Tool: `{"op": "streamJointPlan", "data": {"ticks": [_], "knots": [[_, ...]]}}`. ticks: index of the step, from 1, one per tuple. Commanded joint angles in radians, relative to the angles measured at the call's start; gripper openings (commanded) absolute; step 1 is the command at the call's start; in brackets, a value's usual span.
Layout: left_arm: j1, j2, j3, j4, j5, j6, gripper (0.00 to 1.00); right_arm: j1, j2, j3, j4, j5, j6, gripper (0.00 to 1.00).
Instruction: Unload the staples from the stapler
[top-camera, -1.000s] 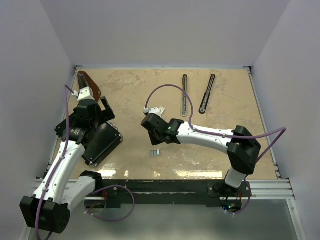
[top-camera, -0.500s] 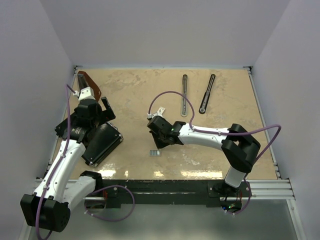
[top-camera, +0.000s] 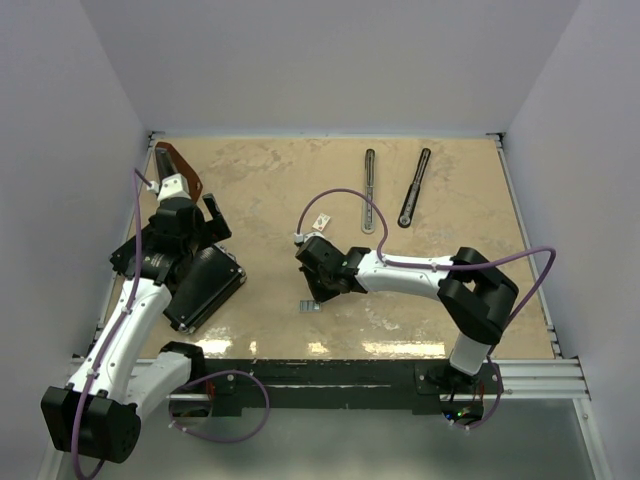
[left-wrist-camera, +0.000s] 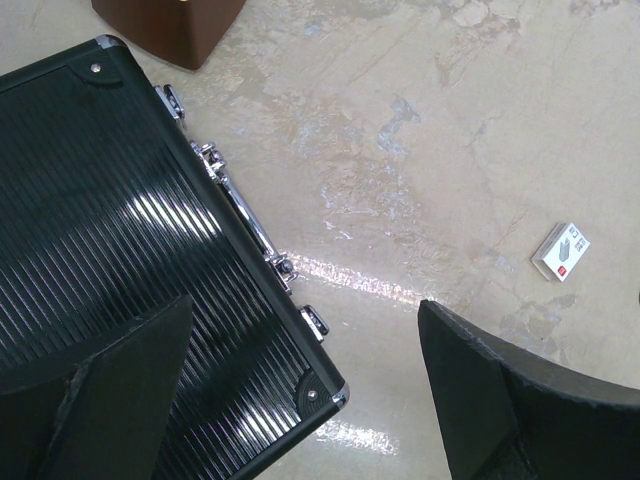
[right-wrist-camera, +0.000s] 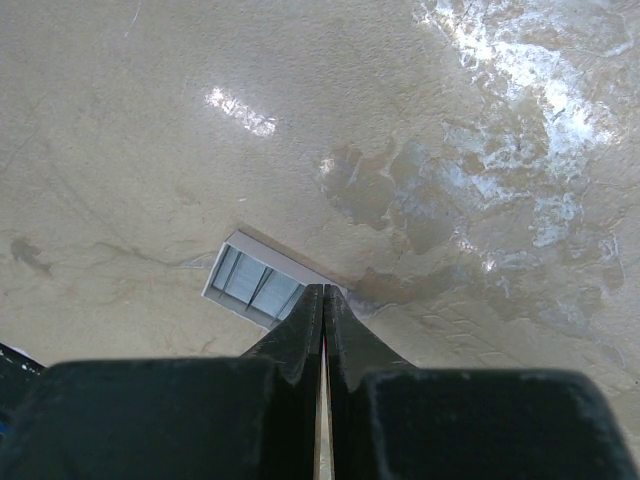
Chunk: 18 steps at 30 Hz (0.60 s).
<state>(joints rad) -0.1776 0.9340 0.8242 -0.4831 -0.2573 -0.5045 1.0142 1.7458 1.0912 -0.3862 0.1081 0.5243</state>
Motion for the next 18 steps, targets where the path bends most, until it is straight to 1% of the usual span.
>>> {"op": "streamJointPlan", "data": {"ticks": [1, 18], "knots": [[0.004, 0.000, 0.001, 0.035, -0.005, 0.018, 0.99, 0.003, -0.005, 0.002, 0.024, -0.011, 0.006, 0.00], [0.004, 0.000, 0.001, 0.035, -0.002, 0.018, 1.00, 0.003, -0.003, 0.003, 0.023, -0.015, 0.014, 0.00]]}}
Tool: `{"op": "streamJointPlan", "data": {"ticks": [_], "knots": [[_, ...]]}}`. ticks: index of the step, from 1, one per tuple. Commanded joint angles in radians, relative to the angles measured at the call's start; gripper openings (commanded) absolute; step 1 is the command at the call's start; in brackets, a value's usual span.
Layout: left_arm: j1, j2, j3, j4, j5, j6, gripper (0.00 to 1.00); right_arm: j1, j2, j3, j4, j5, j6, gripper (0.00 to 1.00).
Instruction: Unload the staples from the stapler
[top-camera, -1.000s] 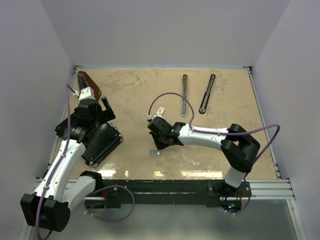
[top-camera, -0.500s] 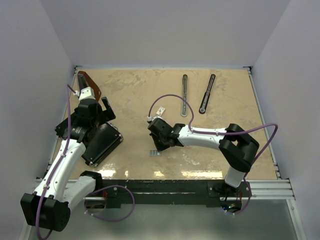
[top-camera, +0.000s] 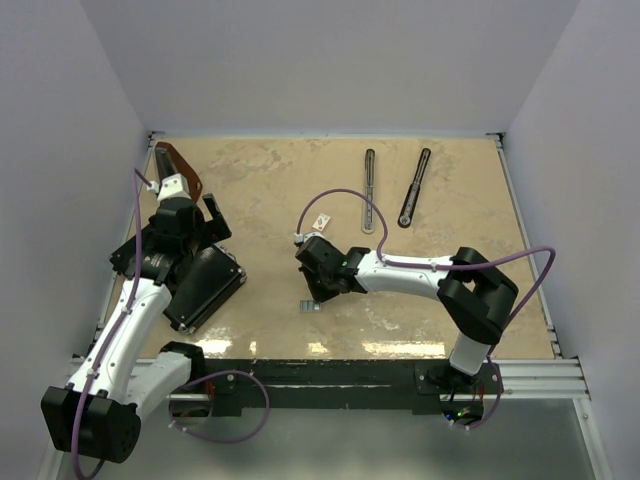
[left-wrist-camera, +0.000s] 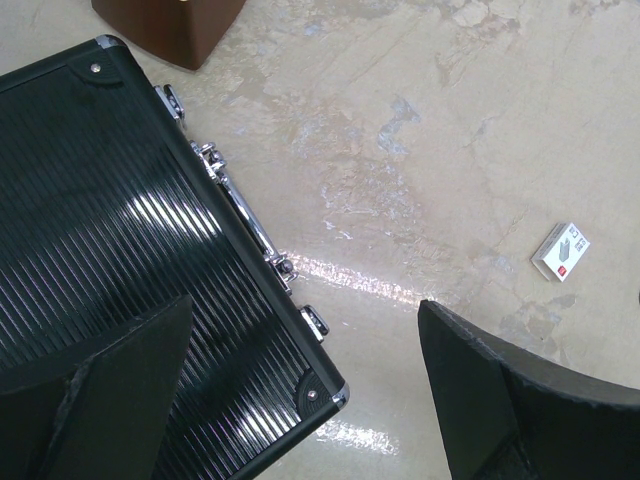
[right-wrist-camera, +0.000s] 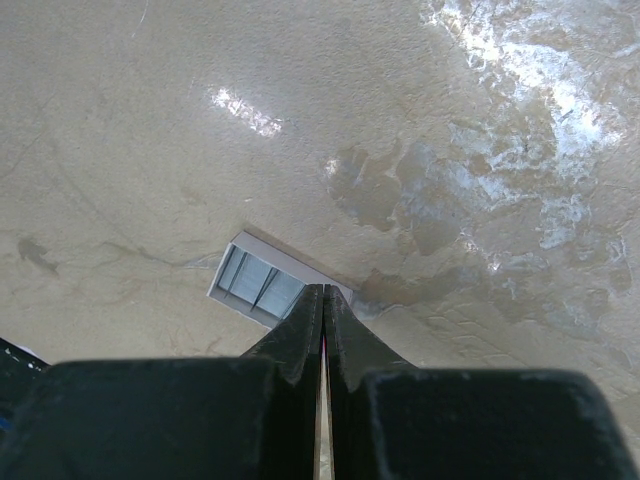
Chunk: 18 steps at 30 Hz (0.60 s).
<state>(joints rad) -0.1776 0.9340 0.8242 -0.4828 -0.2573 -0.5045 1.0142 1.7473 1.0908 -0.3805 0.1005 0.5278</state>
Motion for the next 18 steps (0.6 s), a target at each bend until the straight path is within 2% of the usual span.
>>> {"op": "streamJointPlan", "data": {"ticks": [1, 18], "knots": [[0.004, -0.001, 0.001, 0.036, -0.002, 0.018, 0.99, 0.003, -0.008, 0.004, 0.014, -0.007, 0.011, 0.00], [0.004, -0.001, 0.003, 0.036, -0.002, 0.020, 0.99, 0.003, -0.003, -0.006, 0.020, -0.008, 0.023, 0.00]]}}
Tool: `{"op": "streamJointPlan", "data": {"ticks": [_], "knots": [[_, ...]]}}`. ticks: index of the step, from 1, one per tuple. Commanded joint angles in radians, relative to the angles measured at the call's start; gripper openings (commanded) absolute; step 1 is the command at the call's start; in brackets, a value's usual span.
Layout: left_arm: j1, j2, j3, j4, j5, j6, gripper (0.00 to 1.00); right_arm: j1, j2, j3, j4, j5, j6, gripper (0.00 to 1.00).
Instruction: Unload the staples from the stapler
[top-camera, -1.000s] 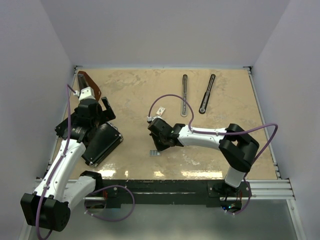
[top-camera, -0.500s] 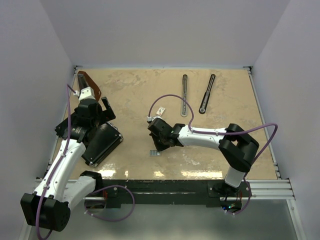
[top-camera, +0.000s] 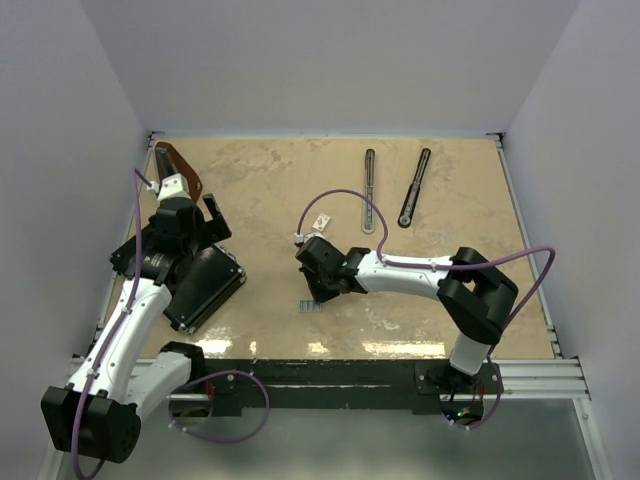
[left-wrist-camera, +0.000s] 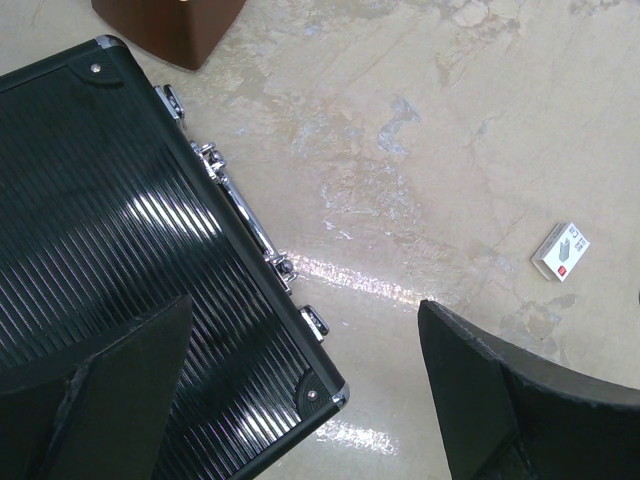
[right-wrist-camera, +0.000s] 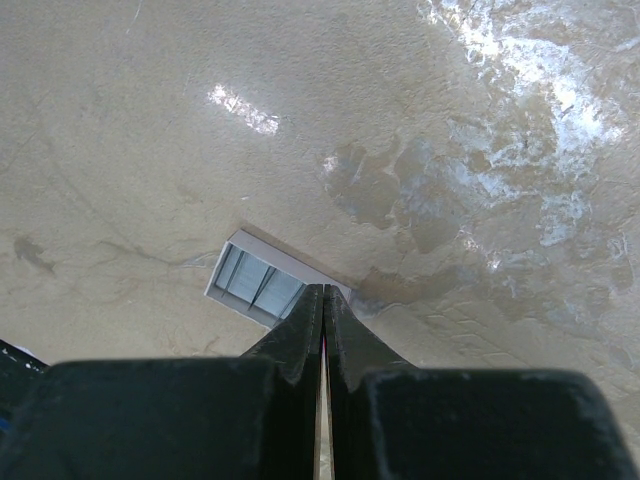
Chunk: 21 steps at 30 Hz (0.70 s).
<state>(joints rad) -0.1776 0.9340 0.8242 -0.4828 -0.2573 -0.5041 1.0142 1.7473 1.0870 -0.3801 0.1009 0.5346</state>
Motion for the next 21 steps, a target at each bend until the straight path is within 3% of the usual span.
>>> {"op": "streamJointPlan", "data": {"ticks": [1, 8, 9, 11, 12, 14, 16, 17, 18, 21], "knots": [[0.004, -0.003, 0.003, 0.036, -0.002, 0.019, 0.99, 0.003, -0.009, -0.002, 0.018, -0.009, 0.016, 0.00], [0.004, -0.004, 0.001, 0.036, -0.005, 0.018, 1.00, 0.003, -0.066, 0.025, -0.006, 0.014, 0.021, 0.00], [0.004, -0.004, 0.001, 0.036, -0.005, 0.018, 1.00, 0.001, -0.071, 0.045, -0.014, 0.029, 0.021, 0.04], [0.004, -0.001, 0.003, 0.036, -0.007, 0.019, 1.00, -0.017, -0.077, 0.066, -0.026, 0.058, 0.010, 0.12], [0.003, -0.001, 0.001, 0.036, -0.007, 0.019, 1.00, -0.028, -0.078, 0.086, -0.028, 0.084, 0.002, 0.25], [0.004, -0.004, 0.000, 0.036, -0.008, 0.019, 1.00, -0.087, -0.072, 0.108, -0.032, 0.102, -0.034, 0.40], [0.004, -0.003, 0.001, 0.035, -0.010, 0.019, 1.00, -0.133, -0.057, 0.149, -0.031, 0.108, -0.077, 0.46], [0.004, -0.004, 0.001, 0.035, -0.010, 0.019, 1.00, -0.169, -0.049, 0.168, -0.031, 0.114, -0.091, 0.60], [0.004, -0.003, 0.001, 0.035, -0.010, 0.019, 1.00, -0.184, -0.019, 0.213, -0.034, 0.123, -0.102, 0.67], [0.004, -0.001, 0.000, 0.035, -0.011, 0.019, 1.00, -0.223, 0.047, 0.334, -0.069, 0.174, -0.151, 0.77]]}}
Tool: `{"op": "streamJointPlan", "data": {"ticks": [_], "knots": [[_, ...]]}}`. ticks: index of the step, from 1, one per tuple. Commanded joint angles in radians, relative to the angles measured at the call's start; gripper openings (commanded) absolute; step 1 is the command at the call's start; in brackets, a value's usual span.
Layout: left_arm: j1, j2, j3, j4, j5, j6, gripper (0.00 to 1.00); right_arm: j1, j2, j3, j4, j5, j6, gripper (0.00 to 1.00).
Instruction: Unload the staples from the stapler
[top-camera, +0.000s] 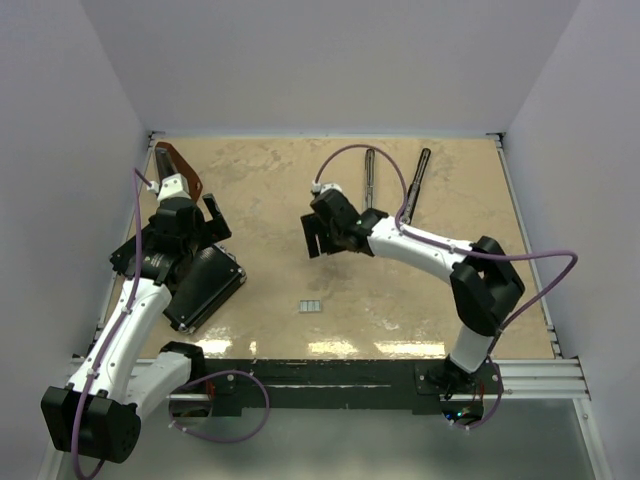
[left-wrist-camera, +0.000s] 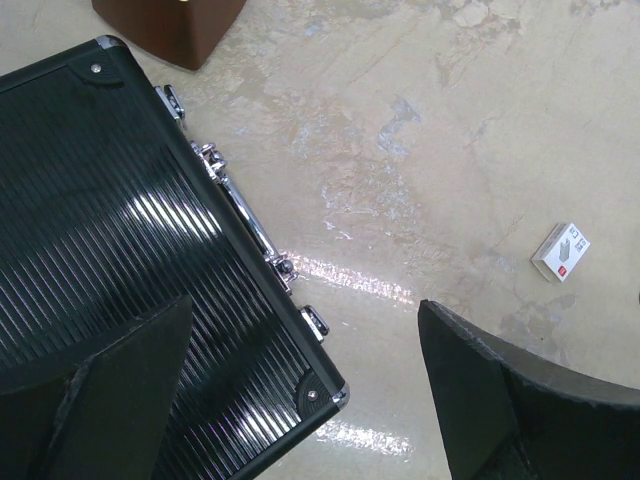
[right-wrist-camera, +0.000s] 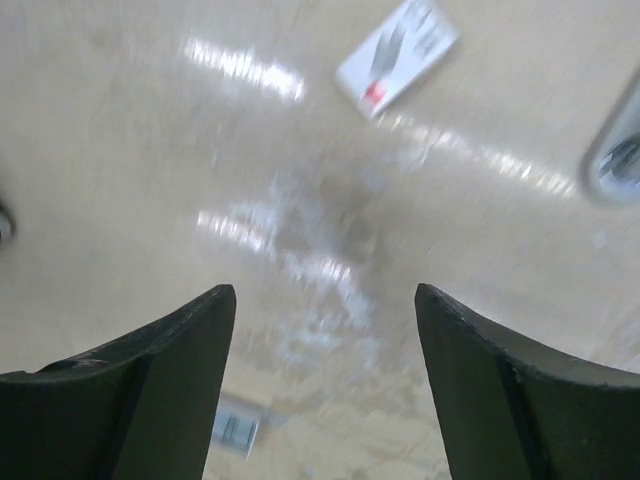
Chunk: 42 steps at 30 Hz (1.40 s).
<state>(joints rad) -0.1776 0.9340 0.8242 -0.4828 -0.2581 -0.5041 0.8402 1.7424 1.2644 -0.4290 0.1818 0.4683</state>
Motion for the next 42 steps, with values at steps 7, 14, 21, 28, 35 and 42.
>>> {"op": "streamJointPlan", "data": {"ticks": [7, 14, 21, 28, 35, 42], "knots": [[0.004, 0.002, -0.002, 0.035, -0.007, 0.019, 1.00, -0.110, 0.273, 0.397, -0.023, 0.098, -0.270, 0.90], [0.004, 0.002, 0.000, 0.038, -0.001, 0.019, 1.00, -0.180, 0.486, 0.638, -0.160, 0.107, -0.183, 0.98], [0.004, 0.003, 0.000, 0.043, 0.017, 0.019, 1.00, -0.187, 0.482, 0.581, -0.142, 0.076, 0.162, 0.95], [0.004, -0.001, -0.003, 0.044, 0.023, 0.021, 1.00, -0.185, 0.505, 0.586, -0.165, 0.096, 0.276, 0.80], [0.004, -0.003, -0.003, 0.044, 0.025, 0.021, 1.00, -0.165, 0.499, 0.553, -0.137, 0.105, 0.280, 0.74], [0.003, -0.006, -0.003, 0.041, 0.023, 0.019, 1.00, -0.122, 0.549, 0.613, -0.200, 0.200, 0.265, 0.67]]}}
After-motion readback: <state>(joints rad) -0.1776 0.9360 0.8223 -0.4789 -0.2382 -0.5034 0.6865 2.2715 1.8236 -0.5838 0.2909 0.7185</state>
